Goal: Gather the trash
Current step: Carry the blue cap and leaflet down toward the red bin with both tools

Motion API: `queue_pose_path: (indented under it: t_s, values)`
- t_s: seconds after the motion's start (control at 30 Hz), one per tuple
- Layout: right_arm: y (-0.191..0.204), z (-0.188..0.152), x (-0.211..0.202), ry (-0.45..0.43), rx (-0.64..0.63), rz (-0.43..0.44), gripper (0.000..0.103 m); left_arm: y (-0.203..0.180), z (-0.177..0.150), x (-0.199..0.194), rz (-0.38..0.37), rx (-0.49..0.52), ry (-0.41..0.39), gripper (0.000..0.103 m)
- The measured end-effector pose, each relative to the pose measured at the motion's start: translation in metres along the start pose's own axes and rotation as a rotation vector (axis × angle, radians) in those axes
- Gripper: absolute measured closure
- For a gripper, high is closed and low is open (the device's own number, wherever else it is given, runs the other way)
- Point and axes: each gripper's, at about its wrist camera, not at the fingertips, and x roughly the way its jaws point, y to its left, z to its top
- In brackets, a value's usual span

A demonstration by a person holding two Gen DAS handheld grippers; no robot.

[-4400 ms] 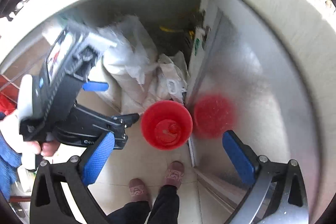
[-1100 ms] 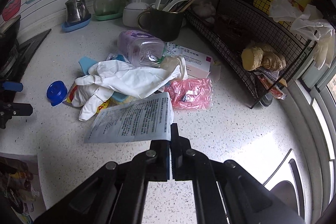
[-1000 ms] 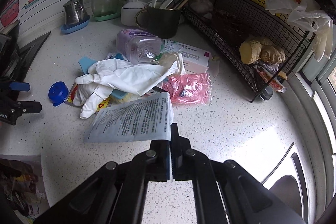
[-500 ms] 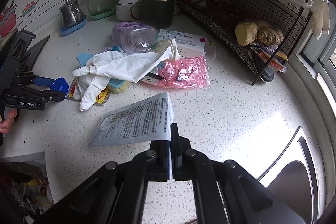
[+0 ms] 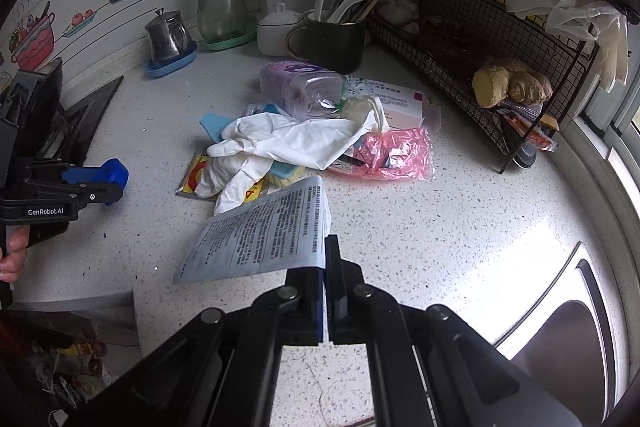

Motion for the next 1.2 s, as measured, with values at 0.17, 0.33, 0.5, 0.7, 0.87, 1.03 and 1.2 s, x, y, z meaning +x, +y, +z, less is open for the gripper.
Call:
queue_pose_path:
  t_s: [0.17,0.33,0.5,0.7,0.87,1.03,1.2]
  values:
    - [0.045,-0.012,-0.023,-0.023,-0.047,0.046,0.102,0.013,-0.044,-0.037,0.022,-0.007,-0.012,0.060]
    - [0.090,-0.035,-0.044,-0.029,-0.076,0.103,0.102,0.024,-0.094,-0.072,0.029,-0.020,-0.025,0.060]
    - [0.129,-0.069,-0.059,-0.007,-0.091,0.165,0.102,0.031,-0.141,-0.092,0.035,-0.049,-0.023,0.060]
    - [0.170,-0.114,-0.058,0.059,-0.090,0.233,0.102,0.036,-0.201,-0.104,0.045,-0.074,-0.016,0.060]
    - [0.194,-0.147,-0.049,0.107,-0.126,0.241,0.102,0.039,-0.242,-0.097,0.037,-0.104,0.017,0.060]
    - [0.205,-0.171,-0.031,0.148,-0.124,0.235,0.102,0.041,-0.271,-0.077,-0.008,-0.140,0.044,0.060]
    - [0.213,-0.197,-0.012,0.159,-0.139,0.197,0.103,0.033,-0.285,-0.042,-0.048,-0.118,0.072,0.060]
